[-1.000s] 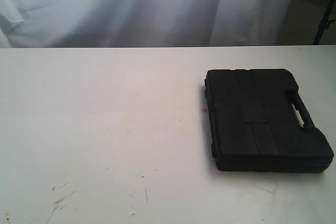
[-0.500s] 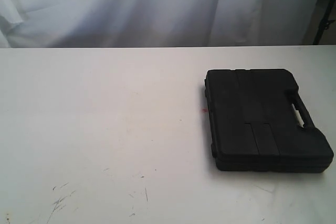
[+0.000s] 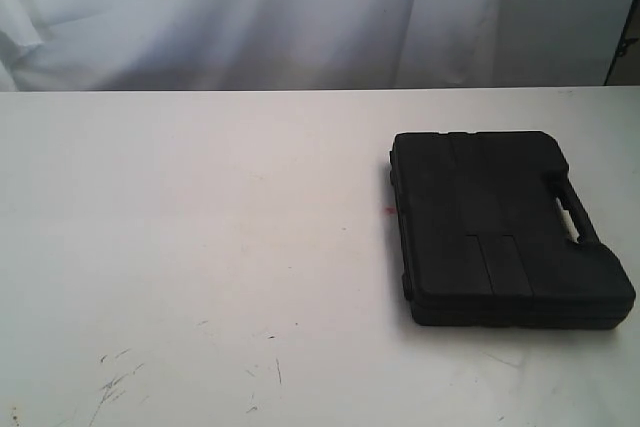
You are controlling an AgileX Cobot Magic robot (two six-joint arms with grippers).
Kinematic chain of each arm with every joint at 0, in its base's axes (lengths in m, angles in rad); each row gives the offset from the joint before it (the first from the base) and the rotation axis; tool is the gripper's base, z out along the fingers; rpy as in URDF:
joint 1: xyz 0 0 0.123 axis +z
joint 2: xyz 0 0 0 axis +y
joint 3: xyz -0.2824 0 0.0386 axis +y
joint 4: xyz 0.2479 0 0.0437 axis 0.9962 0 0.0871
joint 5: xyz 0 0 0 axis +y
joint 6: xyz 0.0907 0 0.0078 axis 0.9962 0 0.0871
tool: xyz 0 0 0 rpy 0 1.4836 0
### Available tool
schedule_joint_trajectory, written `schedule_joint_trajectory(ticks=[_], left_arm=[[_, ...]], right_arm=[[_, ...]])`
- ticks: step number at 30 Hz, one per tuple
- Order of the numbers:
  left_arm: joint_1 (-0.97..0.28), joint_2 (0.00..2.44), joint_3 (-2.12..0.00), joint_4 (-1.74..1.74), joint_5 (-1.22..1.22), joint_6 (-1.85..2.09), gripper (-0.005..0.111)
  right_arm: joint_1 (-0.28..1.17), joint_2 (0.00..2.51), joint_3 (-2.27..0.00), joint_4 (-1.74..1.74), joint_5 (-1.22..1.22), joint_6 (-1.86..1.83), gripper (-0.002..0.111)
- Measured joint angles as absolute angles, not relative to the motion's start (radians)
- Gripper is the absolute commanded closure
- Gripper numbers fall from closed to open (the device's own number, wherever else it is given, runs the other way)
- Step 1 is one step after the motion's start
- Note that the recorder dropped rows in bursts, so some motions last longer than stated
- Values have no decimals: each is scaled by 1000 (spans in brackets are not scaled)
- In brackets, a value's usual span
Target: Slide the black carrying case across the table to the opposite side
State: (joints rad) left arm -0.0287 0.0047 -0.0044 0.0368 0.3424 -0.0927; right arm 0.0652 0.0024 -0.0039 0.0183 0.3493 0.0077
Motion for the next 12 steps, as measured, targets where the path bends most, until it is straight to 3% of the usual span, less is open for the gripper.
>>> schedule_joint_trajectory(ticks=[12], left_arm=[[-29, 5, -4, 37, 342, -93, 107]], right_arm=[[65, 2, -4, 18, 349, 0, 108]])
